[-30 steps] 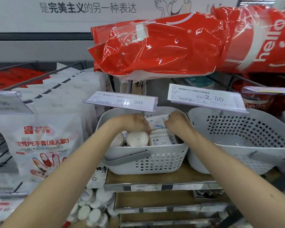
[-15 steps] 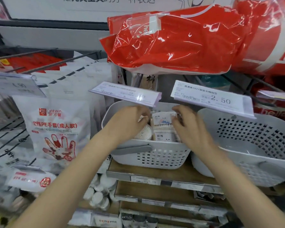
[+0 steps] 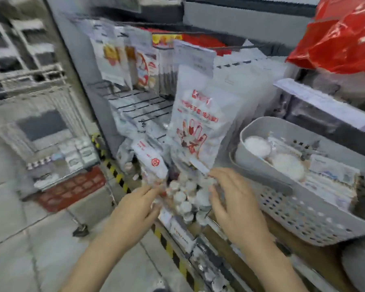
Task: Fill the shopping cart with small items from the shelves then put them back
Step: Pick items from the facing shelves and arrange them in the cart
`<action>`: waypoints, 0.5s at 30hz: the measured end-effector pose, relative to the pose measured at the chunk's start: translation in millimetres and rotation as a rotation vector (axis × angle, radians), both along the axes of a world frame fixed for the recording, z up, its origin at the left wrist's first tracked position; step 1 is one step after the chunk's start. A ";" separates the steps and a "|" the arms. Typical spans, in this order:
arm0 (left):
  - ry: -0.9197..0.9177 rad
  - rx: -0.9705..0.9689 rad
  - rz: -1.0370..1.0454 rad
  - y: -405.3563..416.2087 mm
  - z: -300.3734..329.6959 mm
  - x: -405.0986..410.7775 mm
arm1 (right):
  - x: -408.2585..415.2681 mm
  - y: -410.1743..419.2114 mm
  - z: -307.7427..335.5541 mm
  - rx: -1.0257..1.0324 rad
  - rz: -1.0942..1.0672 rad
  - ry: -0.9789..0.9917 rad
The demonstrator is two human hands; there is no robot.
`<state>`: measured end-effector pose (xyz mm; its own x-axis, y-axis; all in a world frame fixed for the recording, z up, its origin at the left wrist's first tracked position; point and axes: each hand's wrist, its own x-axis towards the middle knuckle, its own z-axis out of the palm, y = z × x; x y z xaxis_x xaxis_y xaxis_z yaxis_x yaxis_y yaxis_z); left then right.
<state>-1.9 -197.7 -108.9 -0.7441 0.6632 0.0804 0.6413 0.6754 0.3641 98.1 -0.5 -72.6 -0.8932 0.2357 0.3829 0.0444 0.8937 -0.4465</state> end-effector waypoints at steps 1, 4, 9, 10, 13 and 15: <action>-0.046 0.020 0.096 -21.8 -5.5 4.9 | -10.0 -14.2 -7.5 0.003 0.069 -0.028; -0.153 0.053 0.351 -87.1 -14.0 16.1 | -39.3 -63.9 -28.1 -0.010 0.263 -0.128; -0.166 0.150 0.694 -188.7 -35.9 16.9 | -86.7 -144.6 -54.7 -0.024 0.528 -0.239; -0.169 0.169 0.747 -206.2 -40.0 13.8 | -97.6 -159.8 -57.9 -0.028 0.571 -0.267; -0.183 0.187 0.866 -257.3 -48.9 -1.2 | -134.9 -202.2 -69.3 -0.055 0.645 -0.339; -0.200 0.187 0.916 -290.0 -52.9 -16.5 | -161.4 -229.2 -78.5 -0.092 0.658 -0.406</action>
<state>-18.4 -487.7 -161.8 -0.9792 -0.1941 -0.0583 -0.1928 0.8037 0.5629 -63.3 -229.7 -151.0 -0.9263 -0.3767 0.0009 -0.3067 0.7527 -0.5826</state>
